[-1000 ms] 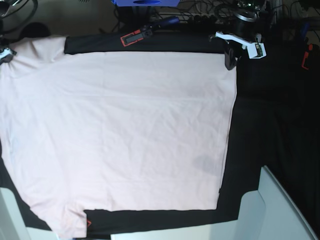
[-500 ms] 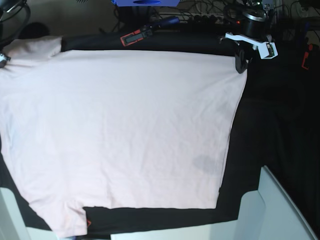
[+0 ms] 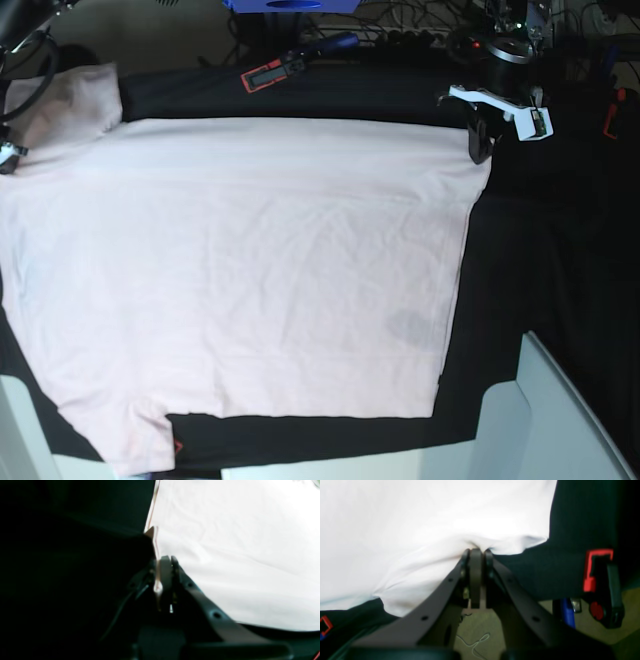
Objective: Fold the T-shirt properly
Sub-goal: 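Lift the gripped edge and fold it over toward the shirt's middle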
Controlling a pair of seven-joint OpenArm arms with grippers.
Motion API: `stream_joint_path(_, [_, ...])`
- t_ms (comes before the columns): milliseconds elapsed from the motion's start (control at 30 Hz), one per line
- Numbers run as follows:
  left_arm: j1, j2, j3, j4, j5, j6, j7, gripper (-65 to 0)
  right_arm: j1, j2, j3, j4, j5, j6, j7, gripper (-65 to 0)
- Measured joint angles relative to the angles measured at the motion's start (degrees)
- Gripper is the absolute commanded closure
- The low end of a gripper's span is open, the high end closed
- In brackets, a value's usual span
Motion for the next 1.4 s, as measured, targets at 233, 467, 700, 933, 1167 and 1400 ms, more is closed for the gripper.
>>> stream_joint_path(233, [-4.37, 1.29, -0.31, 1.16, 0.0, 0.0, 4.28, 0.0, 3.19, 0.94, -0.09, -0.46, 0.0, 0.02, -1.51, -0.1])
stream_joint_path(467, [-8.57, 1.27, -0.31, 1.14, 0.0, 0.04, 8.15, 0.0, 6.64, 3.63, -0.11, -7.21, -0.26, 0.0, -1.29, -0.1])
stream_joint_path(700, [-11.93, 1.4, 0.22, -0.09, 0.0, 4.17, 9.33, 0.0, 10.62, 5.88, -0.09, -12.9, 0.24, 0.02, -0.98, -0.1])
stream_joint_path(933, [-15.15, 1.44, 0.42, -5.49, 0.17, 4.17, 9.35, 0.0, 11.87, 7.17, -4.15, -16.79, -0.42, 0.0, 2.75, -0.1])
stream_joint_path(1167, [-18.21, 1.44, 0.42, -7.76, 0.17, 4.17, 9.33, 0.0, 13.53, 8.13, -7.34, -22.45, -0.07, -0.15, 7.41, -0.1])
stream_joint_path(1400, [-22.38, 2.16, 0.39, -13.05, 0.22, 4.55, 9.33, 0.0, 17.4, 9.05, -7.45, -26.73, -0.24, -0.15, 9.01, -0.1])
